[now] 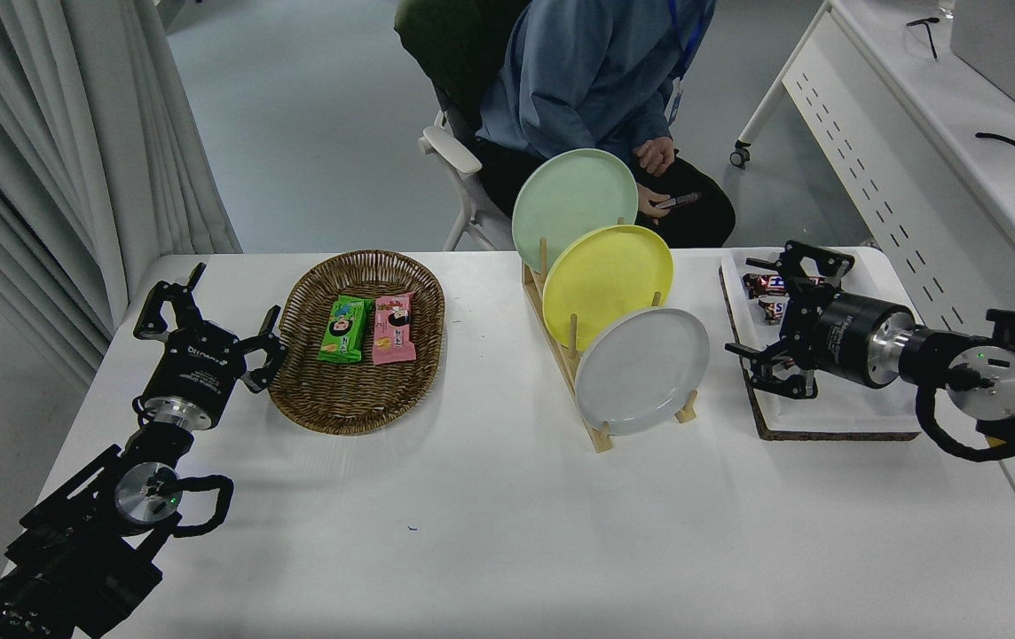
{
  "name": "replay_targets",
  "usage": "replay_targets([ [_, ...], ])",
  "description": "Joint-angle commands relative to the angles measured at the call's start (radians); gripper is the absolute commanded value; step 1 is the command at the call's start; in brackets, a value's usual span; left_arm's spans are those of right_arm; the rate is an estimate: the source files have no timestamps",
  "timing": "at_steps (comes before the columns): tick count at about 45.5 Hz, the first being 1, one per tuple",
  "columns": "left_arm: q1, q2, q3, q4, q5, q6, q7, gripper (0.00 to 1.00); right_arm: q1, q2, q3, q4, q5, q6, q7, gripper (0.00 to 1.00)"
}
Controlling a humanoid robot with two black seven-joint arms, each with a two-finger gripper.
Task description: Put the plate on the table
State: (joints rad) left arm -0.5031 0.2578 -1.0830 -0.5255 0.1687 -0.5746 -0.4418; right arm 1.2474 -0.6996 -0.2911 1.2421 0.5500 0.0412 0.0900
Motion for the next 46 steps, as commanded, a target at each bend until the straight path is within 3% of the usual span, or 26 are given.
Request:
replay_targets([
  [1,0.000,0.000,0.002,-0.001,0.000,0.001,0.000,1.00,0.046,0.081,0.007,-0.006,-0.139,-0.103,-0.049,1.00],
  [20,0.000,0.000,0.000,-0.001,0.000,0.001,0.000,1.00,0.109,0.210,-0.049,-0.139,-0.236,-0.104,-0.049,1.00],
  [46,0.000,0.000,0.000,-0.001,0.000,-0.001,0.000,1.00,0.064,0.233,-0.030,-0.138,-0.025,-0.109,-0.049,1.00],
])
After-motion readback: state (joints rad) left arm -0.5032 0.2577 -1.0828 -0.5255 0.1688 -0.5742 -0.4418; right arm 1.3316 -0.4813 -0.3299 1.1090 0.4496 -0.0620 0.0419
